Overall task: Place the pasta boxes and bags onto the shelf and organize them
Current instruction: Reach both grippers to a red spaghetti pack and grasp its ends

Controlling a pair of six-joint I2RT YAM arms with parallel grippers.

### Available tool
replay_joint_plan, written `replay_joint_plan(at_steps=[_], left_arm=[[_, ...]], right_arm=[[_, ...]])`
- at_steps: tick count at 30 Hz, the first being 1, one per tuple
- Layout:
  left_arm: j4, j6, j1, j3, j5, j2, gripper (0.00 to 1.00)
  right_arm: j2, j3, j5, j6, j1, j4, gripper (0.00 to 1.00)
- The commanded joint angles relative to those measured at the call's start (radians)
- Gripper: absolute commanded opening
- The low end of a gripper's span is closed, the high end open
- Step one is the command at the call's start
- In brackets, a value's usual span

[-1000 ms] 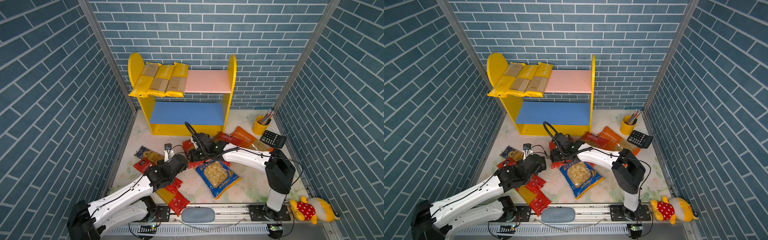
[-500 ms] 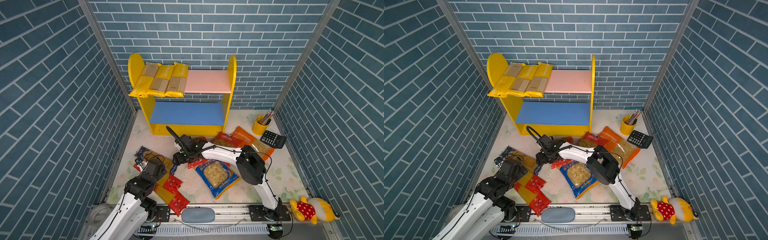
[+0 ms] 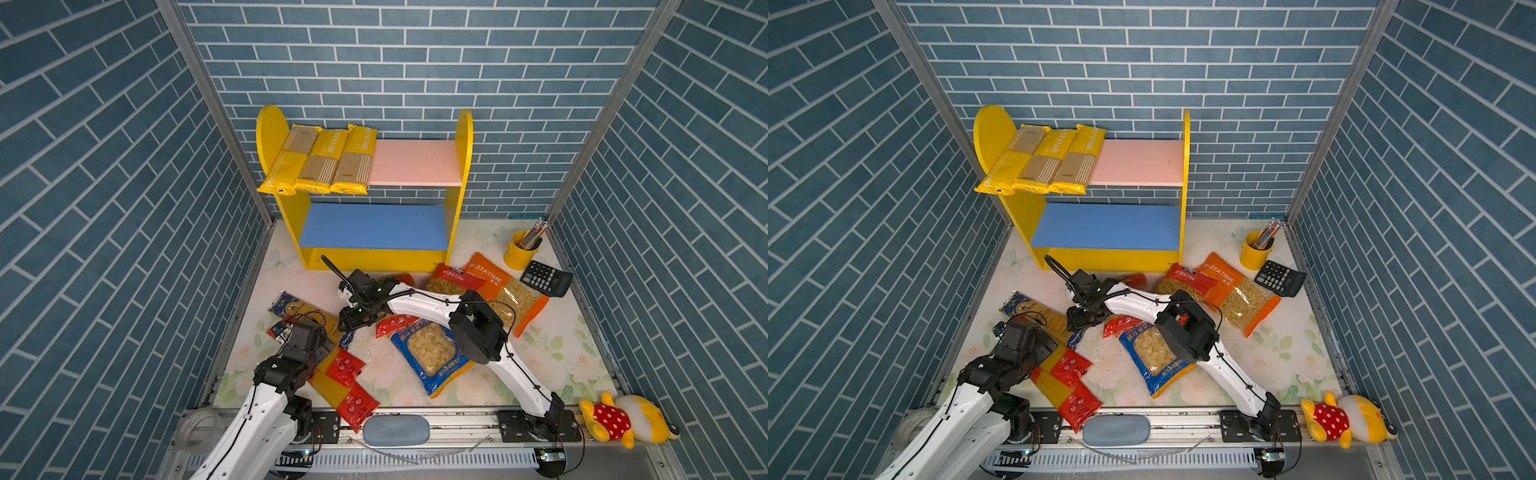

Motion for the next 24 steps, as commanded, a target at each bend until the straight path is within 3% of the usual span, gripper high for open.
replay_joint_plan(at_steps=[1,9,17,24], left_arm=[[0.068,-0.001,0.014,-0.031,0.046,0.0,0.87],[0.123,0.031,0.02,-0.04,0.096,0.005,0.74],[0.145,0.051,0.021,-0.037,0.109,0.005,0.62],[0.184,0.053,0.021,-0.054,0.131,0.017,0.61]], right_arm=[[0.015,0.026,-0.074,-0.023,0.014,-0.029,0.37],[-0.122,-0.026,-0.019,-0.026,0.015,0.002,0.11],[-0.306,-0.124,0.086,-0.019,0.006,-0.018,0.04],[-0.577,-0.419,0.208,-0.006,-0.058,-0.005,0.02]])
